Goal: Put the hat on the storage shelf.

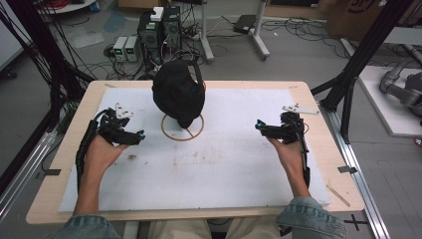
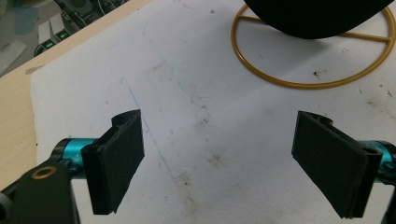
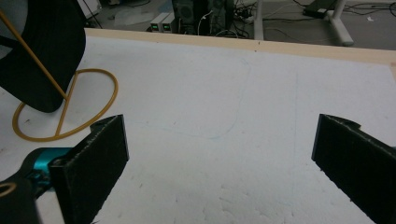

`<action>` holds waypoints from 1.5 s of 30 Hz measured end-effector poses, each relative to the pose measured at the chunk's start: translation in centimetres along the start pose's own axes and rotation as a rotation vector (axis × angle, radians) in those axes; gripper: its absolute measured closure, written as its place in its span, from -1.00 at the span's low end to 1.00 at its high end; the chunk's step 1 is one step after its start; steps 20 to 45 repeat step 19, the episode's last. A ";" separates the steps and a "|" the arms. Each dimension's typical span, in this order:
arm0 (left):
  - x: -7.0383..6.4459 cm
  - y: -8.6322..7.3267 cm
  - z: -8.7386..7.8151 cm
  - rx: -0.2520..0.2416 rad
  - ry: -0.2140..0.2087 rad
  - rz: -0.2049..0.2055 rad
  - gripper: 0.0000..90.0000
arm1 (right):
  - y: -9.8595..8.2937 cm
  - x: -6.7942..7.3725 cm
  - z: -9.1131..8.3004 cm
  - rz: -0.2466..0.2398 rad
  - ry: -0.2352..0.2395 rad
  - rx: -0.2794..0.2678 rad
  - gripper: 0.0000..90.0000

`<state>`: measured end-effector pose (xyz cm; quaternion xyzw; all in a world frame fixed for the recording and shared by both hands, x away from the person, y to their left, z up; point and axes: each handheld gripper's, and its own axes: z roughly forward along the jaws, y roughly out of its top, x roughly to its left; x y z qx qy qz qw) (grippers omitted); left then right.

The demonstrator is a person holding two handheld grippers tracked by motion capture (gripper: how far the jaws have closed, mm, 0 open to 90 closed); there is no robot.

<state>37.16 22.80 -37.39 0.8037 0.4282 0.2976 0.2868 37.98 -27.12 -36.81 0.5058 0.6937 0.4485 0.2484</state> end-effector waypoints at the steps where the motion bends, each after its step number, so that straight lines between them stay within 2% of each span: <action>1: 0.0 0.0 0.0 0.002 0.003 -0.001 -0.62 | -0.1 -0.1 -0.1 0.009 0.000 0.001 -0.93; 8: 0.0 0.0 0.0 -0.003 0.004 -0.006 -0.62 | -0.4 -0.5 -0.1 0.016 -0.005 0.005 -0.93; 45: 0.0 0.1 -0.1 -0.010 0.015 -0.002 -0.62 | -0.4 -0.4 0.1 0.010 -0.006 0.003 -0.93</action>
